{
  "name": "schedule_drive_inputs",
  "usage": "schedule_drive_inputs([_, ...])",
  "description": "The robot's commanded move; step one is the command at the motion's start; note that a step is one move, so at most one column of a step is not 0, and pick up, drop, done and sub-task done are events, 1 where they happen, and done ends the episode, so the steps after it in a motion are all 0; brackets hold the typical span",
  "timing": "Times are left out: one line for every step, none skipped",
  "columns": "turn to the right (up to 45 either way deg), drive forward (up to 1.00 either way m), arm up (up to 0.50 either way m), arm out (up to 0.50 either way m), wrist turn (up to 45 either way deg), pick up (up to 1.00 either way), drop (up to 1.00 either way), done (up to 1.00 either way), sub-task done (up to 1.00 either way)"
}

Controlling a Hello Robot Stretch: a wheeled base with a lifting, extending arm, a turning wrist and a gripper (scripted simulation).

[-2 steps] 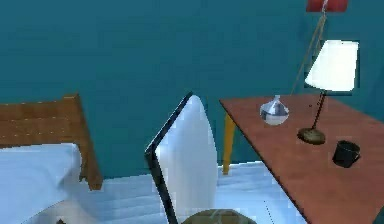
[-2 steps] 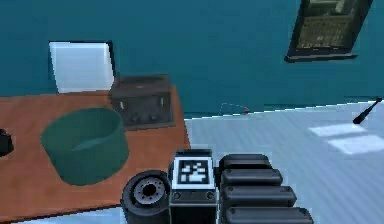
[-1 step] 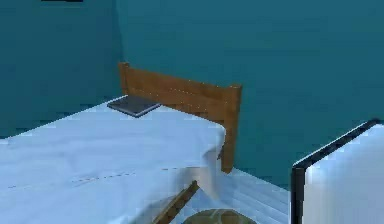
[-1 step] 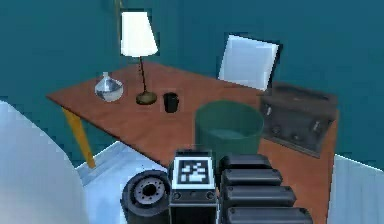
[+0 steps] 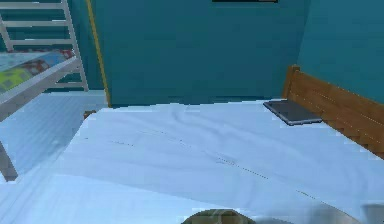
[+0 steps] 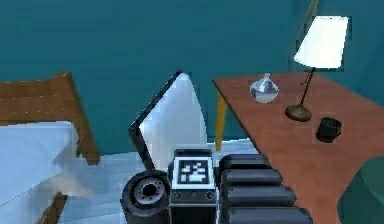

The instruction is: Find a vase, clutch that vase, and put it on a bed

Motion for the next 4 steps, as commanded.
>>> schedule_drive_inputs([-15.0,0.00,0.00,0.00,0.0,0.00,0.00,0.00,0.00])
schedule_drive_inputs([0.0,0.40,0.00,0.00,0.0,0.00,0.00,0.00,0.00])
schedule_drive_inputs([-45.0,0.00,0.00,0.00,0.0,0.00,0.00,0.00,0.00])
schedule_drive_inputs([-45.0,0.00,0.00,0.00,0.0,0.00,0.00,0.00,0.00])
